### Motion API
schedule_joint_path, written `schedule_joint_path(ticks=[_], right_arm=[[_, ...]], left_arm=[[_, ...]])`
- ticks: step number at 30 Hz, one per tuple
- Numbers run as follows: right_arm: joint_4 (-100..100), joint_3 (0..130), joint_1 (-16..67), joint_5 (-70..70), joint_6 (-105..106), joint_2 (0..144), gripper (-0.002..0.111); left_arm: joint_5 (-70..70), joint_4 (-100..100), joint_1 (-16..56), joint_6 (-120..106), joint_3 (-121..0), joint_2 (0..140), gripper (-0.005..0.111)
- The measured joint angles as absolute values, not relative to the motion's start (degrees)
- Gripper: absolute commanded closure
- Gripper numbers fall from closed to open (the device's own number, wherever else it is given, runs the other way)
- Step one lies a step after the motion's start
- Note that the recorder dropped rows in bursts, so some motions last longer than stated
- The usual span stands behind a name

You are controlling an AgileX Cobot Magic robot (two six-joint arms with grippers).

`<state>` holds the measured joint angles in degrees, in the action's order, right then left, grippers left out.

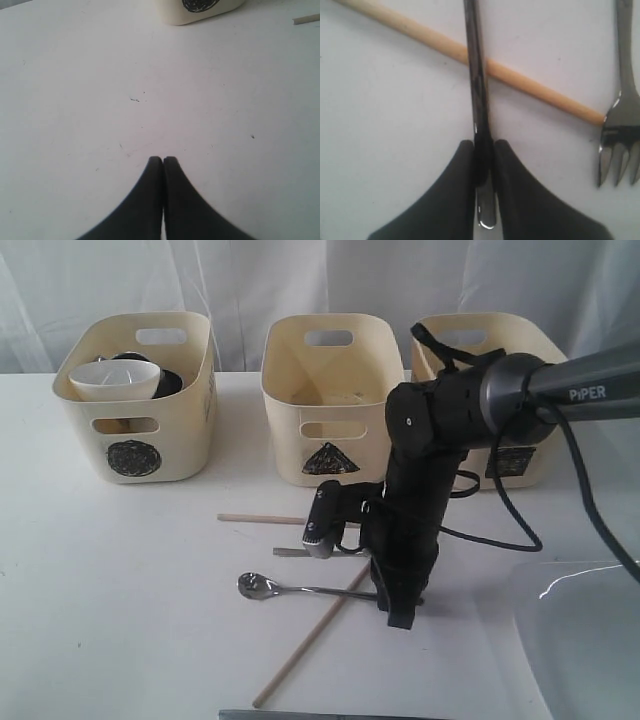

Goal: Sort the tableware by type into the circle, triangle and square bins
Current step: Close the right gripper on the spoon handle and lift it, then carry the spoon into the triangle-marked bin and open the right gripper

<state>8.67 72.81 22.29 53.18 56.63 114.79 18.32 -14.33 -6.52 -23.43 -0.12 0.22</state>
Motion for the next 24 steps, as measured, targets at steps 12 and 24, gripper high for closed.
schedule_joint_path(ticks=[12,24], right_arm=[[7.2,72.8,22.3,55.1,56.6,103.9,0.108],[-2.4,72.7,22.3,29.3,17.1,91.4,0.108]], left_arm=[[18.3,-14.1,-6.5,-23.4,-0.1,0.2,0.107],[18.1,-13.9,-6.5,-23.4,-0.1,0.2,0.107]])
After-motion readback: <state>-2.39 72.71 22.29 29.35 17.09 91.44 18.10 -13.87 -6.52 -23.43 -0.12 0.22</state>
